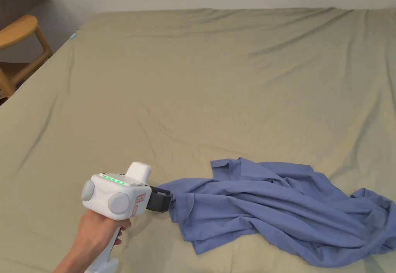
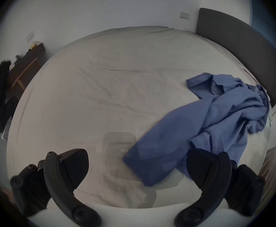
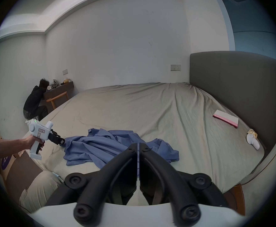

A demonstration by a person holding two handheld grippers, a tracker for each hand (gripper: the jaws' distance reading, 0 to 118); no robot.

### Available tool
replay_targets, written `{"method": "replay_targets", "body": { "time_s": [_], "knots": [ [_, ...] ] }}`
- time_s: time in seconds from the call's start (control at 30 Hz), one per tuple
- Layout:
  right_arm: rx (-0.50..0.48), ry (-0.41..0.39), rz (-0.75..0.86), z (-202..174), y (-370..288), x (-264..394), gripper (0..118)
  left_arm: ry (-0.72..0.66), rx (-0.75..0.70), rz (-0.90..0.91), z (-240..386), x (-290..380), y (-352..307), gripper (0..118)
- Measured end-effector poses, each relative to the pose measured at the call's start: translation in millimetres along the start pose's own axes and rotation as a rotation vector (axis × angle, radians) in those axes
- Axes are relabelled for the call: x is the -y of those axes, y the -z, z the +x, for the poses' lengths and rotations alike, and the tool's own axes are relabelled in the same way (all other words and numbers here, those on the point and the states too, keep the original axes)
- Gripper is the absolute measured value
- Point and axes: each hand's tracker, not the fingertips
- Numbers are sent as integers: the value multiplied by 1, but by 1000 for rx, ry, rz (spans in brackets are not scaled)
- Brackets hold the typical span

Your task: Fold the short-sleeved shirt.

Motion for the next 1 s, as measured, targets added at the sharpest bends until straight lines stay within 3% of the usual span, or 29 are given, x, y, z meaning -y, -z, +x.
{"method": "replay_targets", "body": {
  "time_s": [0.17,0.27,0.37,0.47,0.5,0.53,0.57,0.83,0.97,1.0],
  "knots": [
    [5,11,-12,0,2,1,3,2,12,-80,15,0,21,116],
    [9,-7,-17,1,0,1,3,22,19,-72,22,4,22,99],
    [10,-1,-18,4,-3,1,3,10,32,-58,22,6,18,90],
    [19,10,-17,6,-6,1,3,-25,71,-43,20,7,7,62],
    [21,14,-15,6,-7,1,3,-45,110,-28,20,7,1,37],
    [21,18,-14,6,-8,1,3,-58,123,-12,20,9,-4,19],
    [22,20,-13,6,-9,1,3,-75,131,6,22,10,-9,11],
    [9,-13,-17,-3,-8,-4,3,-237,163,149,22,11,-51,8],
    [-52,-36,-35,-11,12,-11,4,-344,207,171,26,10,-64,7],
    [-62,-45,-43,-13,18,-13,9,-350,218,187,27,10,-67,7]
  ]
}}
